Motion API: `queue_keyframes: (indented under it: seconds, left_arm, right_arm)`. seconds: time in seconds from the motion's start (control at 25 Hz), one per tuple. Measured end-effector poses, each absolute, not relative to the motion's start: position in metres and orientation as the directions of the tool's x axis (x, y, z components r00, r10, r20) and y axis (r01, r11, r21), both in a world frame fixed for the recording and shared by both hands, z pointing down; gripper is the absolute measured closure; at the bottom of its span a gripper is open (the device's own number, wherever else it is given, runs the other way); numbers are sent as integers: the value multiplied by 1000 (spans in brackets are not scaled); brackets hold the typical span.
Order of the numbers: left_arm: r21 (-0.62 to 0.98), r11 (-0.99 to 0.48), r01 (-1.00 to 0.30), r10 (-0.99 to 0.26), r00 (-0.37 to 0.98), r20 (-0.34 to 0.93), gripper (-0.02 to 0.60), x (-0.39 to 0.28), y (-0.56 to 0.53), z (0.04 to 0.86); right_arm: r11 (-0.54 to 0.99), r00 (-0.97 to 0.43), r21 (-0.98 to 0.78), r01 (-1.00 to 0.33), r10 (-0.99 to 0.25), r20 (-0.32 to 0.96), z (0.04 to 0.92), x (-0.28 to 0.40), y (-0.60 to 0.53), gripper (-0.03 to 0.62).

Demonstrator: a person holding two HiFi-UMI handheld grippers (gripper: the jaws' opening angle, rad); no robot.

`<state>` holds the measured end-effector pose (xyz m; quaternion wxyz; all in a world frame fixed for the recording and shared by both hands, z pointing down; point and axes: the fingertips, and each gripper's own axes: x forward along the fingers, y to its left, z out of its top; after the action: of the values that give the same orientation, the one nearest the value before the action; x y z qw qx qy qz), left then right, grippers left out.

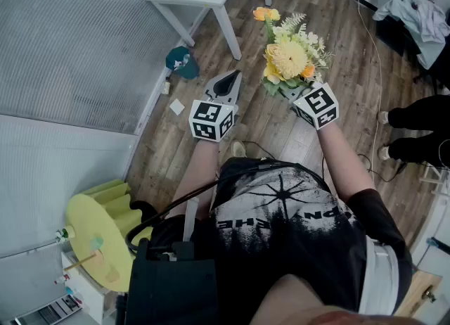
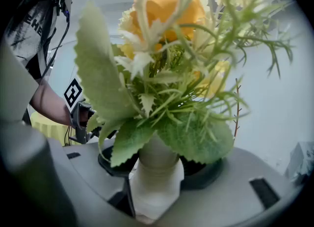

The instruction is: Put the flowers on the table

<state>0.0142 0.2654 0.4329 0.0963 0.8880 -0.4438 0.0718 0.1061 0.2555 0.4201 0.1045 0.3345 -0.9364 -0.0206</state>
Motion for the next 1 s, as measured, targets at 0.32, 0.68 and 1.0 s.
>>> queue_keyframes:
  seconds: [0.32, 0.68, 1.0]
  left_arm:
    - [84, -577, -812, -784, 580, 220, 569, 9, 267, 431]
    - [77, -573, -816, -785, 573, 236, 569, 5, 270, 436]
    - [97, -564, -820, -784, 569, 249, 569, 2, 262, 448]
  right_arm:
    - [773, -753, 111, -625, -634, 174, 417, 105, 258, 342]
    - [774, -760, 72, -630, -632, 150, 411, 104, 256, 342]
    - [773, -757, 62, -631, -632, 167, 421, 104, 246, 342]
